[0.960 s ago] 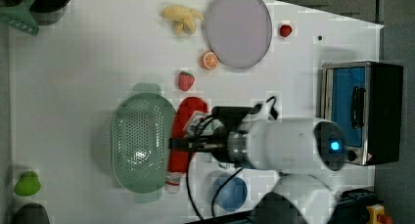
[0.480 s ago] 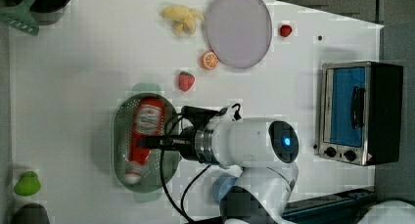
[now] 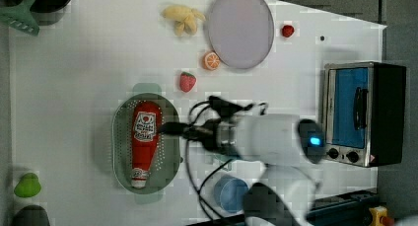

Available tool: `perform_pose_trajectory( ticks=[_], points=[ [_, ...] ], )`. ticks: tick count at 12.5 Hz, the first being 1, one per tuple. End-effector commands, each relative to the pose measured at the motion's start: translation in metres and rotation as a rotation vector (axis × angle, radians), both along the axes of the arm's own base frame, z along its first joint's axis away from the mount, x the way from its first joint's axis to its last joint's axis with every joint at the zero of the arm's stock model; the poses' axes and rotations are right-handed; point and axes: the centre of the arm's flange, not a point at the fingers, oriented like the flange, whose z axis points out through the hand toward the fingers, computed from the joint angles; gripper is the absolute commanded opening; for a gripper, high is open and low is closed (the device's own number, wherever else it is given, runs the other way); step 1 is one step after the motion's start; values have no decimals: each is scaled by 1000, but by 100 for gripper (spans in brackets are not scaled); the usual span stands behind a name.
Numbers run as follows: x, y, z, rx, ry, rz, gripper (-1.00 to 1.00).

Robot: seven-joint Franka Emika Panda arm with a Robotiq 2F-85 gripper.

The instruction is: Pick Ketchup from the table and place it in strainer.

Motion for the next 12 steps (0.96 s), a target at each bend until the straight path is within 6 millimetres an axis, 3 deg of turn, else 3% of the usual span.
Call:
perform_pose_trajectory(
  ticks=[1,4,8,10,12],
  points=[
    [41,-42,112,-18,-171,-185,100],
    [52,-118,182,-111,-133,-353,100],
    [42,-221,274,-134,-18,-553,100],
    [36,-268,306,-133,14,-623,100],
    [32,-304,324,-127,27,-642,100]
  ],
)
